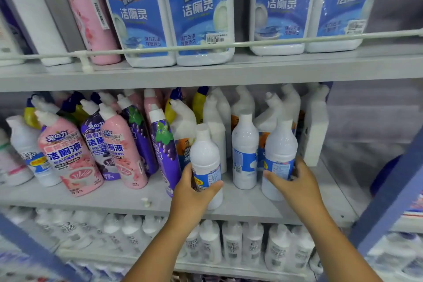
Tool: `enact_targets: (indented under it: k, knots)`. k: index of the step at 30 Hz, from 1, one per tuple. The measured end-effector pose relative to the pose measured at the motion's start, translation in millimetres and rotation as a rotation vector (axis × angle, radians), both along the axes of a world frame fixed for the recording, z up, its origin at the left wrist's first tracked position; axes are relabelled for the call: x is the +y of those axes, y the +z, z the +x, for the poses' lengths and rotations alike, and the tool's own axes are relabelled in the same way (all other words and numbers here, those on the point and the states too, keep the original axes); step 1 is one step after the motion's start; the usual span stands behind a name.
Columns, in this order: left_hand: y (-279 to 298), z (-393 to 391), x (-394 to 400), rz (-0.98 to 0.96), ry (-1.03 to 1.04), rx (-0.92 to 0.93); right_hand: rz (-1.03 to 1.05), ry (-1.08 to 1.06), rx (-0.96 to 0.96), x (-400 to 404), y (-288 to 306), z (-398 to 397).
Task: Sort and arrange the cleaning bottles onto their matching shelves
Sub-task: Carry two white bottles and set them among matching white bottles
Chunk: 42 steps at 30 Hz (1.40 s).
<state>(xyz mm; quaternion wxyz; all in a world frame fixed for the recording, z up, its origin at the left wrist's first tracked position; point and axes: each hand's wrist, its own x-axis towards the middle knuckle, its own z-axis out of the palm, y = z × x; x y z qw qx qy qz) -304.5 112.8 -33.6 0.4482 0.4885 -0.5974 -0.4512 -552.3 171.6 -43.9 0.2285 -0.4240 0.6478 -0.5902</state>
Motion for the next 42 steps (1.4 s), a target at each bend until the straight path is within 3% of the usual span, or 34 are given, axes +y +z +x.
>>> enact_targets:
  k: [8, 13, 21, 33, 42]
  knots:
    - [9.5, 25.1, 26.5, 0.036, 0.038, 0.074, -0.001, 0.122, -0.013, 18.7, 4.9, 57.1]
    - [29.0, 79.8, 43.6, 0.010, 0.115, 0.111, -0.028, 0.215, -0.016, 16.6, 23.8, 103.5]
    - [53.8, 215.1, 71.9, -0.032, 0.223, 0.155, -0.042, 0.339, -0.006, 15.8, 49.6, 228.1]
    - [95.9, 489.8, 125.9, -0.104, 0.347, 0.096, -0.112, 0.551, -0.068, 24.1, 95.8, 512.9]
    - [122.2, 607.3, 102.3, -0.178, 0.471, 0.120, -0.141, 0.742, -0.059, -7.3, 129.9, 644.7]
